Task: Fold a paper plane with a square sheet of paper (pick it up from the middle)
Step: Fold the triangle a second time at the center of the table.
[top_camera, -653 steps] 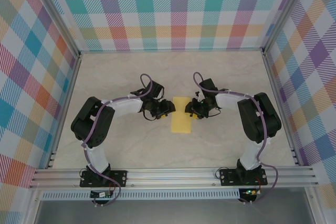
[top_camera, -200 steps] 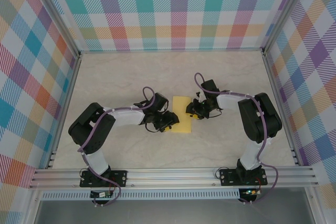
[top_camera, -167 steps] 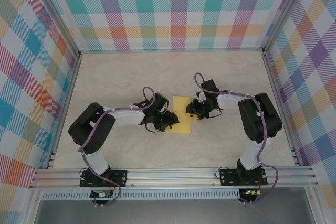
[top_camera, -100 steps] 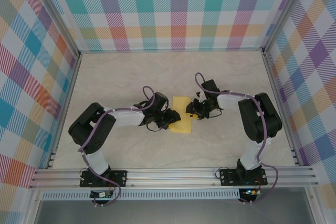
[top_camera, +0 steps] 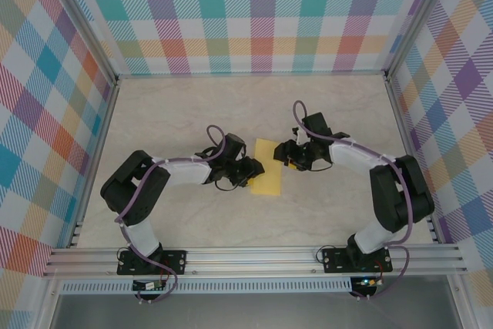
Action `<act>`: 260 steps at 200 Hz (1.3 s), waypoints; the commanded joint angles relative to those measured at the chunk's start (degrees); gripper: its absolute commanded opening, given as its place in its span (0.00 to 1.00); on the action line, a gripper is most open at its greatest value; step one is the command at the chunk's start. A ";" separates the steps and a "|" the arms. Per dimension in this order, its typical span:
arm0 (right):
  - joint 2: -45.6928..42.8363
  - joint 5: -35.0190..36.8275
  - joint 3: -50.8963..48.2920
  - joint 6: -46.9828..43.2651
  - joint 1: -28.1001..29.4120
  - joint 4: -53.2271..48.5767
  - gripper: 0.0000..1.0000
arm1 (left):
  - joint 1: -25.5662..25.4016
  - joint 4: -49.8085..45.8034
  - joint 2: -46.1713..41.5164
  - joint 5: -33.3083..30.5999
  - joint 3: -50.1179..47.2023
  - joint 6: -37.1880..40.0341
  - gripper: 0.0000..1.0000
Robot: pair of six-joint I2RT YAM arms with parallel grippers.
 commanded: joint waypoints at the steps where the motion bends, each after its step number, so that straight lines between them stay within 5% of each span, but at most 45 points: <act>1: -2.81 -1.18 -2.99 -2.98 0.07 -0.15 0.59 | 1.05 3.29 2.12 0.97 1.68 -1.44 0.37; 56: -10.02 -0.72 -7.82 -9.02 3.84 0.54 0.61 | 2.68 5.18 3.65 4.40 3.28 -2.12 0.35; 147: -11.07 27.21 -4.49 -14.79 26.43 -3.58 0.64 | 2.68 3.21 2.35 3.83 3.69 -2.77 0.24; 260: -1.23 41.32 1.09 -15.90 35.98 -2.55 0.65 | 2.59 3.38 0.02 4.66 3.18 -3.50 0.30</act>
